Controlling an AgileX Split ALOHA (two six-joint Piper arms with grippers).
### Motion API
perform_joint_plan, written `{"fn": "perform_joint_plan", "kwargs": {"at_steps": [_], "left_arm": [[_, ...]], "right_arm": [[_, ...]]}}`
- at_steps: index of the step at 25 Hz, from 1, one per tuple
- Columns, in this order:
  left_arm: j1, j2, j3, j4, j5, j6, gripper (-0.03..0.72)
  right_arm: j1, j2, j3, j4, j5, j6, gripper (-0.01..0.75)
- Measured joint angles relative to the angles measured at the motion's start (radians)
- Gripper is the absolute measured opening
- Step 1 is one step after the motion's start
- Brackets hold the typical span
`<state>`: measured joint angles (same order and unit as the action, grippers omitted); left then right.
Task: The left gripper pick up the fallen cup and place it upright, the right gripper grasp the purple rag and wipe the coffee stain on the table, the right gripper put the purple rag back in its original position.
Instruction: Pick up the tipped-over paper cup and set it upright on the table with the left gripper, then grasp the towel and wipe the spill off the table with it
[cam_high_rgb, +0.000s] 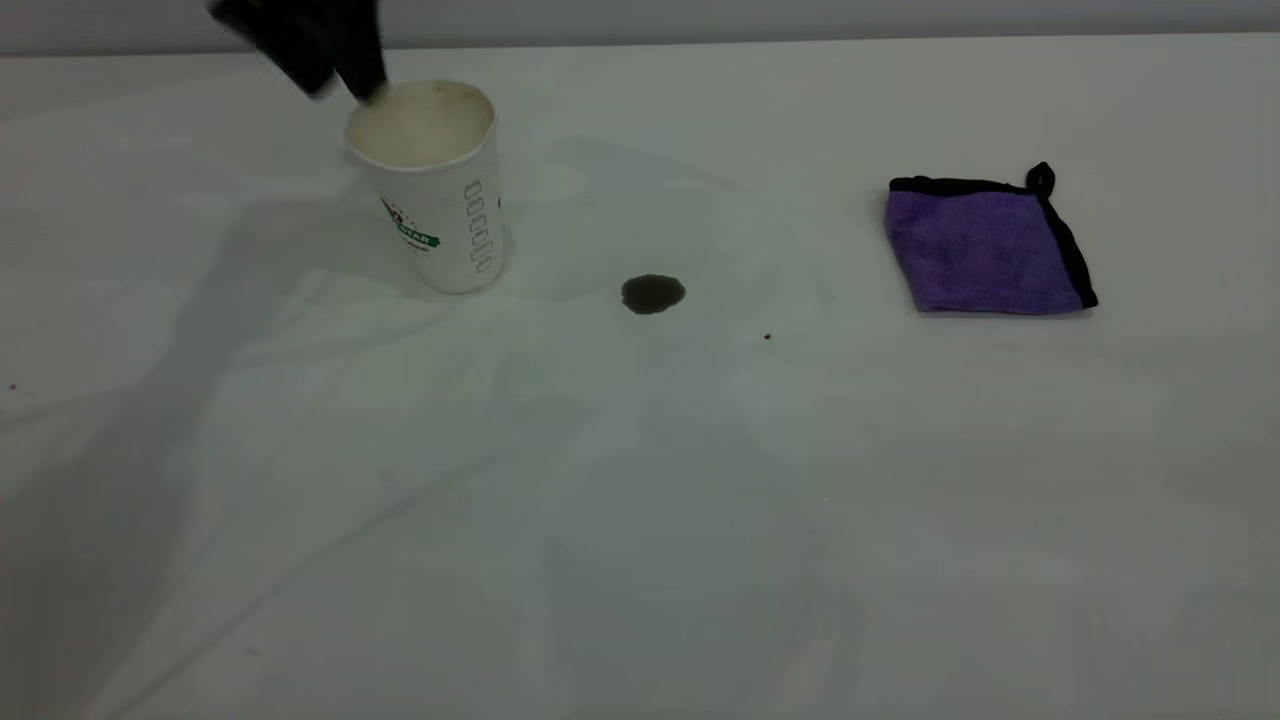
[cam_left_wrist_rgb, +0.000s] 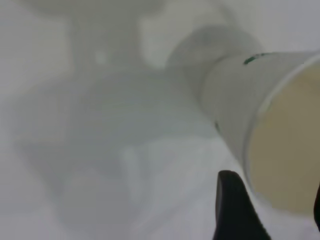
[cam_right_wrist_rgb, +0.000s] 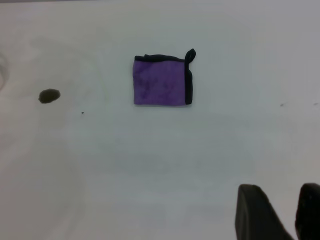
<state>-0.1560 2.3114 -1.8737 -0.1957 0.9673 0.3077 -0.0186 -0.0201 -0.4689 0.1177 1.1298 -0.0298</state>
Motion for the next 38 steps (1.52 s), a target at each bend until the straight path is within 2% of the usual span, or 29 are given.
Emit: {"fn": "perform_joint_plan", "kwargs": {"at_steps": [8, 16, 20, 27, 38], "left_arm": [[0.0, -0.267, -0.041, -0.047, 0.203, -0.033, 0.424], [0.0, -0.62, -0.036, -0.062, 0.204, -0.085, 0.425], [0.0, -0.803, 0.04, -0.06, 0.204, -0.105, 0.423], [0.0, -1.075, 0.4, 0.013, 0.204, -0.107, 0.414], [0.0, -1.466, 1.139, 0.033, 0.18, -0.091, 0.414]], "right_arm": [[0.0, 0.0, 0.0, 0.0, 0.0, 0.0, 0.24], [0.0, 0.0, 0.0, 0.001, 0.0, 0.0, 0.24], [0.0, 0.0, 0.0, 0.001, 0.0, 0.0, 0.24], [0.0, 0.0, 0.0, 0.001, 0.0, 0.0, 0.24], [0.0, 0.0, 0.0, 0.001, 0.0, 0.0, 0.24]]}}
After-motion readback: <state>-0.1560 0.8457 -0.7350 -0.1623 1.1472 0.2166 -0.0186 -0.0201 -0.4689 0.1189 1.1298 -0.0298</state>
